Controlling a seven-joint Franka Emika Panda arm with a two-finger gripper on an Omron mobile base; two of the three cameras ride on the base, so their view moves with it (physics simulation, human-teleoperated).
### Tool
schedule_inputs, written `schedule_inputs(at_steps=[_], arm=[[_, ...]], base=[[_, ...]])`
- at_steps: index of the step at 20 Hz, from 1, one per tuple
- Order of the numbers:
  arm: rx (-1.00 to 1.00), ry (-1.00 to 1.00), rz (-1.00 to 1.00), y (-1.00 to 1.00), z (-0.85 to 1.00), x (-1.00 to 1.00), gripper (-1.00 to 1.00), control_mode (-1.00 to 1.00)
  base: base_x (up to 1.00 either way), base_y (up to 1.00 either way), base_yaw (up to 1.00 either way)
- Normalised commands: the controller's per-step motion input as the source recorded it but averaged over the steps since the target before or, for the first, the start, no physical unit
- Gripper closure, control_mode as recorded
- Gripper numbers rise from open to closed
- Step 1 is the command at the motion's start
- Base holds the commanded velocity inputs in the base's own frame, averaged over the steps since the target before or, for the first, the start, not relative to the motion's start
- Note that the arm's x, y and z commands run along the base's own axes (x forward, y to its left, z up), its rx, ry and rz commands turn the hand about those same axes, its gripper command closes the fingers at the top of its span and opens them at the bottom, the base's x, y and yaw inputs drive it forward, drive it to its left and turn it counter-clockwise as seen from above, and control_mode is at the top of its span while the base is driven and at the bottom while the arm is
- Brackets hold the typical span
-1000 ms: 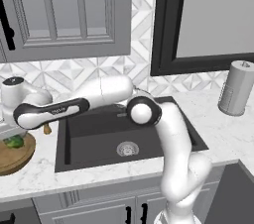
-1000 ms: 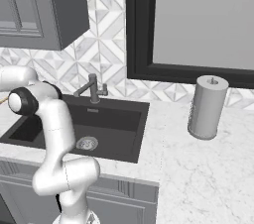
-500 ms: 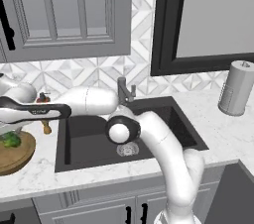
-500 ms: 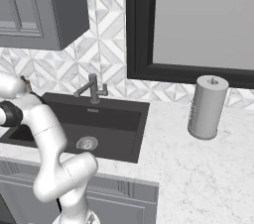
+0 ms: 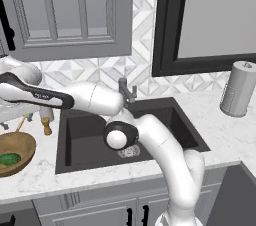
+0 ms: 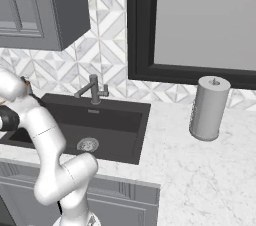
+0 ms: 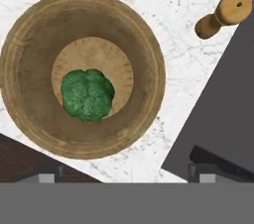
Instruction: Pick the broccoli from the sink and place it in the bowl. Then pick the bowl and place it in the microwave. Then close the microwave door and press the start button.
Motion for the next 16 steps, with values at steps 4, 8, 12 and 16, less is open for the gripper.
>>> schedule_inputs(at_steps=[4,8,12,16], arm=[[0.24,0.18,-0.31,-0.78,-0.88,-0.4,-1.0,-1.0],[0.25,0.14,-0.38,-0.54,-1.0,-0.15,-1.0,-1.0],[0.27,0.01,-0.32,-0.59,-0.92,-0.16,-1.0,-1.0],[0.14,-0.07,-0.24,-0.53,-0.6,-0.44,-1.0,-1.0]], base=[[0.0,0.0,0.0],[0.0,0.0,0.0],[0.0,0.0,0.0],[0.0,0.0,0.0]])
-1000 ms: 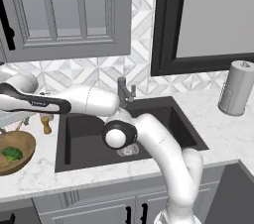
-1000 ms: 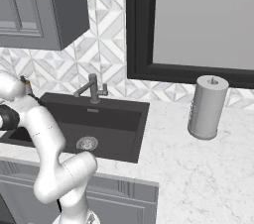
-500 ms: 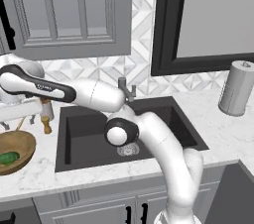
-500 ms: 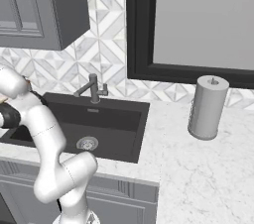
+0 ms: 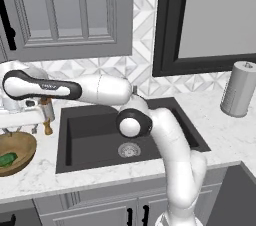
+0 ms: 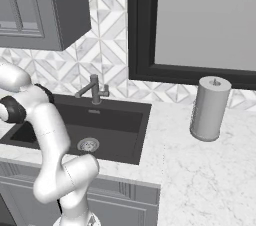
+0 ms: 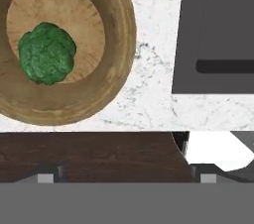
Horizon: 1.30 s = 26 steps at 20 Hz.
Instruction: Pick the broccoli from the sink and place it in the bowl. Then pick the bowl and place it in the microwave. Then close the microwave door and press the start button.
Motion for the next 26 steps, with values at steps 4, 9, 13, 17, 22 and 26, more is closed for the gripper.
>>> schedule_inputs(at_steps=[4,9,13,17,22,26], arm=[[0.07,-0.2,-0.16,-0.45,-0.31,-0.51,-1.0,-1.0],[0.11,-0.2,-0.18,-0.7,-0.21,-0.24,-1.0,-1.0],[0.16,-0.06,-0.26,-0.42,-0.09,0.04,-1.0,-1.0],[0.21,0.0,-0.22,0.24,0.0,0.15,-1.0,-1.0],[0.2,0.0,-0.12,0.35,-0.1,0.2,-1.0,-1.0],[0.01,0.0,-0.04,0.19,-0.2,0.44,-1.0,-1.0]], base=[[0.0,0.0,0.0],[0.0,0.0,0.0],[0.0,0.0,0.0],[0.0,0.0,0.0],[0.0,0.0,0.0],[0.0,0.0,0.0]])
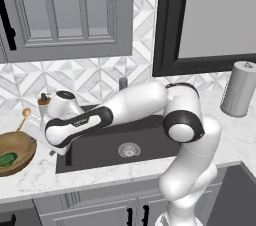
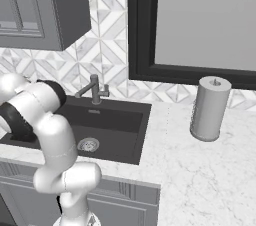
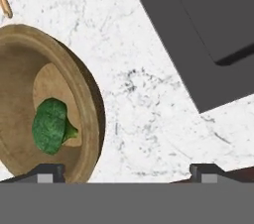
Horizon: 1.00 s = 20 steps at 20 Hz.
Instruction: Pick the broccoli from the sink and place it in the bowl. Then pick the bowl and place it in the microwave. Then close the microwave door and press the start button.
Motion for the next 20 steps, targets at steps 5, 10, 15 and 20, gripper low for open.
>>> schedule_inputs(at_steps=[5,10,15,20], arm=[[0.0,0.0,0.0,0.27,-0.08,0.5,-1.0,-1.0],[0.0,0.0,0.0,0.47,-0.22,0.37,-1.0,-1.0],[0.0,0.0,0.0,0.44,-0.41,0.17,-1.0,-1.0],[0.0,0.0,0.0,0.2,-0.13,0.04,1.0,-1.0]], base=[[0.0,0.0,0.0],[0.0,0.0,0.0],[0.0,0.0,0.0],[0.0,0.0,0.0]])
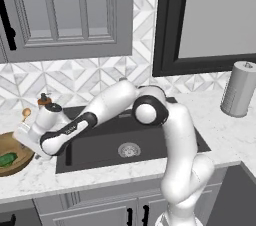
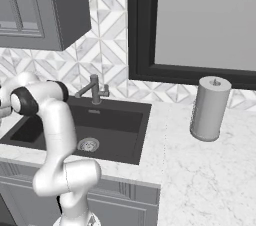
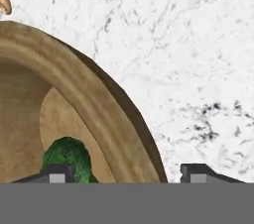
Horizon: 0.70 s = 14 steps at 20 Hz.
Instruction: Pick the broccoli from the sink and place it in the bowl. Then pick the bowl and place it in the microwave. Then close the microwave door and press the start button.
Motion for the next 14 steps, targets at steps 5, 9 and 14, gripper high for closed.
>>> schedule_inputs(at_steps=[5,9,14], arm=[[-0.01,0.01,0.0,0.01,0.0,0.0,1.0,-1.0],[0.0,-0.03,0.0,-0.2,0.11,-0.09,1.0,-1.0],[0.0,-0.17,0.0,-0.46,0.92,-0.19,1.0,-1.0]], base=[[0.0,0.0,0.0],[0.0,0.0,0.0],[0.0,0.0,0.0]])
